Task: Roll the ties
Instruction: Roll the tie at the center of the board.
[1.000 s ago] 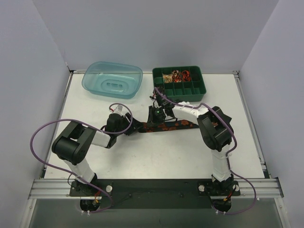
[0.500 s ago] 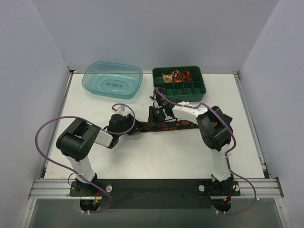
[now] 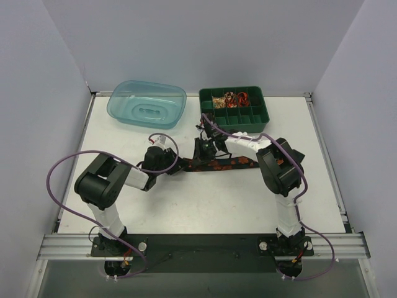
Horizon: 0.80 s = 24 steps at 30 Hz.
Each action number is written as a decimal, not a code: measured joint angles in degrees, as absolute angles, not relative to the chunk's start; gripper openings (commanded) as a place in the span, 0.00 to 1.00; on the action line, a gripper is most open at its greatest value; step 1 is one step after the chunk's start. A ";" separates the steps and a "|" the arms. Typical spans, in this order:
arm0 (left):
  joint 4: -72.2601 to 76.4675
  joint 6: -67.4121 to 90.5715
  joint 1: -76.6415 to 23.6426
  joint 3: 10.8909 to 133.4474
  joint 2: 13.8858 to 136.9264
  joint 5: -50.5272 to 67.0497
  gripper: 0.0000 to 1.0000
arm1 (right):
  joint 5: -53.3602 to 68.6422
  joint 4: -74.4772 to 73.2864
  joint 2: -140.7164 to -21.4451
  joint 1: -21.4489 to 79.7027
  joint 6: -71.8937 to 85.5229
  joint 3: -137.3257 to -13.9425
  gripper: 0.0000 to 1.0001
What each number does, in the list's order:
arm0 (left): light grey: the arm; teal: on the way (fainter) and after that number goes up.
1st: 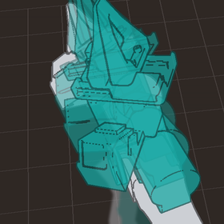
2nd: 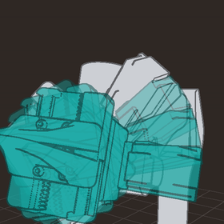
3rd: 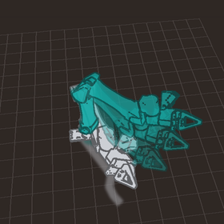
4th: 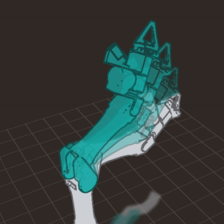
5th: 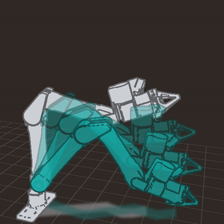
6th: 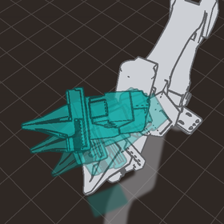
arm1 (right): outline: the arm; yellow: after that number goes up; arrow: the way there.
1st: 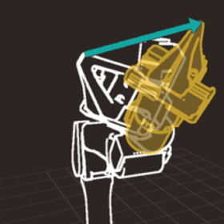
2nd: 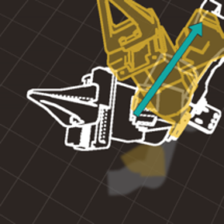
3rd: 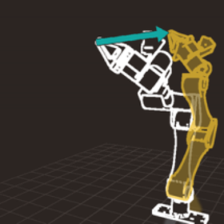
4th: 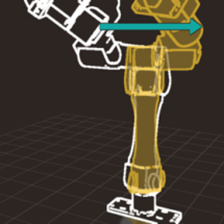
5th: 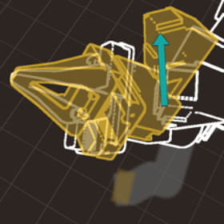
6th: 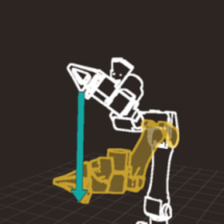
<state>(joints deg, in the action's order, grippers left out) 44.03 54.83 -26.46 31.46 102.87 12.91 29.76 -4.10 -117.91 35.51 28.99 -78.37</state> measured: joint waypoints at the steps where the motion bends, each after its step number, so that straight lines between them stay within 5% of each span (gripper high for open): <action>1: 43.03 54.74 -26.44 32.05 102.85 13.08 0.00 | 29.76 -4.12 -117.86 35.42 28.86 -78.37 0.00; 24: 10.00 40.47 -24.21 46.37 99.48 16.97 0.00 | 28.45 -4.80 -114.08 32.77 27.73 -75.85 0.00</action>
